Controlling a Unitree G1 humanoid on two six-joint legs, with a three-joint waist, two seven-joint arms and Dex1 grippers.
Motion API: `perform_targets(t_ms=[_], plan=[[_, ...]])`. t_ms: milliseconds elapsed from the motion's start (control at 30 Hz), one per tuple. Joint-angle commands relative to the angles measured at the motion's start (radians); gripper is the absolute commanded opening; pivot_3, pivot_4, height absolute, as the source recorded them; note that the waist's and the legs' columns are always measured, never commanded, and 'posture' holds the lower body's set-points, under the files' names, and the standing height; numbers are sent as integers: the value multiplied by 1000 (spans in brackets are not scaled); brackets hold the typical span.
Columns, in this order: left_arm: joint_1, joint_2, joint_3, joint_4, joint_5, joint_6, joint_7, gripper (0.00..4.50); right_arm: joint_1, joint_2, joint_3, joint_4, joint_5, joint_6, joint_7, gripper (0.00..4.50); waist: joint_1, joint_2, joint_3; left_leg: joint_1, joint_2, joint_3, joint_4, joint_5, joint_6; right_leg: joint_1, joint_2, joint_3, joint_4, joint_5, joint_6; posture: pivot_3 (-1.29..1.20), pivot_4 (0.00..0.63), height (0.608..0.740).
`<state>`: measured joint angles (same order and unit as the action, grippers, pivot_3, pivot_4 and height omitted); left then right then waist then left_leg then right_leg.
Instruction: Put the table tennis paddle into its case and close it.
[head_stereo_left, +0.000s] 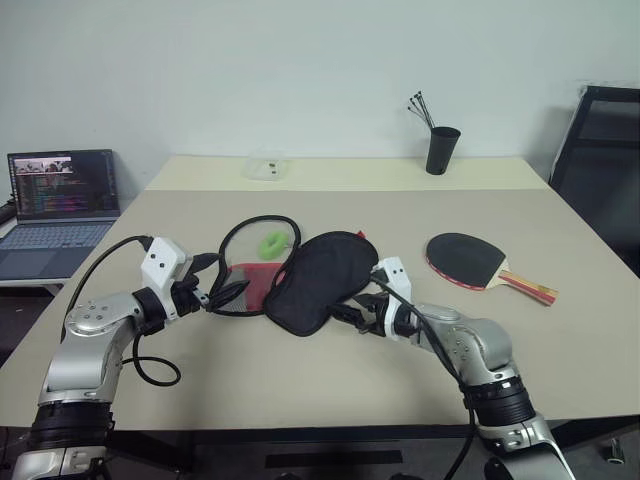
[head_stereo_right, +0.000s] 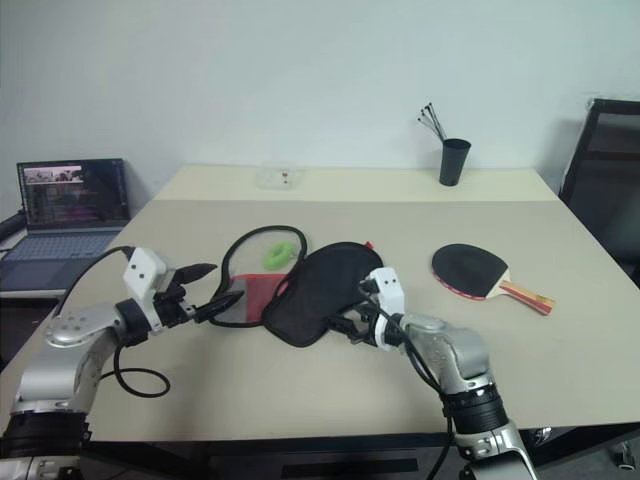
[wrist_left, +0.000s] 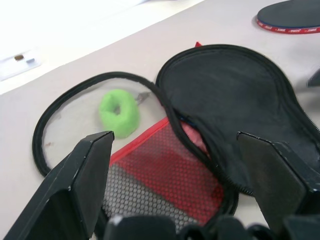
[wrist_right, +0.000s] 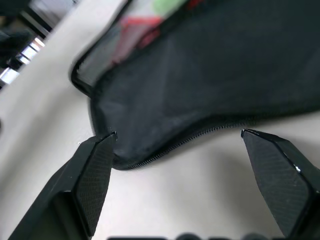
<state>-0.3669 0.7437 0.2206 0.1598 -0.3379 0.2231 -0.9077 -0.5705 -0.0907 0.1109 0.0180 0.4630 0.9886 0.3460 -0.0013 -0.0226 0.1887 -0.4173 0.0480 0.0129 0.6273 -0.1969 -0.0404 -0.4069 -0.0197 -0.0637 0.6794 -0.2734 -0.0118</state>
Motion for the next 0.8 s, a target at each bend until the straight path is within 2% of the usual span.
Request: perform_targets(t_ms=[33, 200, 400, 500, 633, 800], plan=[[-23, 18, 7, -18, 1, -24, -9, 4309, -32, 29, 21, 20, -29, -32, -6, 4374, -1, 0, 0, 0, 0, 0, 0, 0, 0, 0, 0, 0, 0, 0, 0, 0, 150, 740], [-3, 27, 17, -45, -4, -14, -18, 4309, -61, 108, 21, 48, -15, -38, -3, 4374, -5, 0, 0, 1, 1, 0, 0, 0, 0, 0, 1, 0, 1, 0, 0, 0, 150, 740], [51, 55, 40, -129, -71, 73, -76, 4309, -138, 173, 68, 165, -78, -115, 6, 4374, -9, 0, 0, 0, 1, 0, -1, 0, 0, -1, 1, 1, 1, 0, 0, 0, 150, 740], [109, 104, 57, -187, -134, 144, -153, 4309, -160, 182, 75, 209, -106, -146, 7, 4374, -10, -1, 0, 0, 2, 0, -1, 0, 0, -2, 1, 1, 0, 0, 0, 0, 150, 740], [203, 222, 94, -208, -184, 199, -284, 4309, -167, 188, 71, 235, -124, -167, 11, 4374, -16, -1, 0, 0, 7, 0, -2, 0, 0, -2, 0, 1, 0, 0, 0, 0, 150, 740], [219, 293, 114, -192, -207, 223, -360, 4309, -174, 199, 59, 265, -136, -185, 11, 4374, -15, -1, 0, 0, 8, 0, -2, 0, 0, -3, 1, 0, 1, -1, -2, 0, 150, 740]])
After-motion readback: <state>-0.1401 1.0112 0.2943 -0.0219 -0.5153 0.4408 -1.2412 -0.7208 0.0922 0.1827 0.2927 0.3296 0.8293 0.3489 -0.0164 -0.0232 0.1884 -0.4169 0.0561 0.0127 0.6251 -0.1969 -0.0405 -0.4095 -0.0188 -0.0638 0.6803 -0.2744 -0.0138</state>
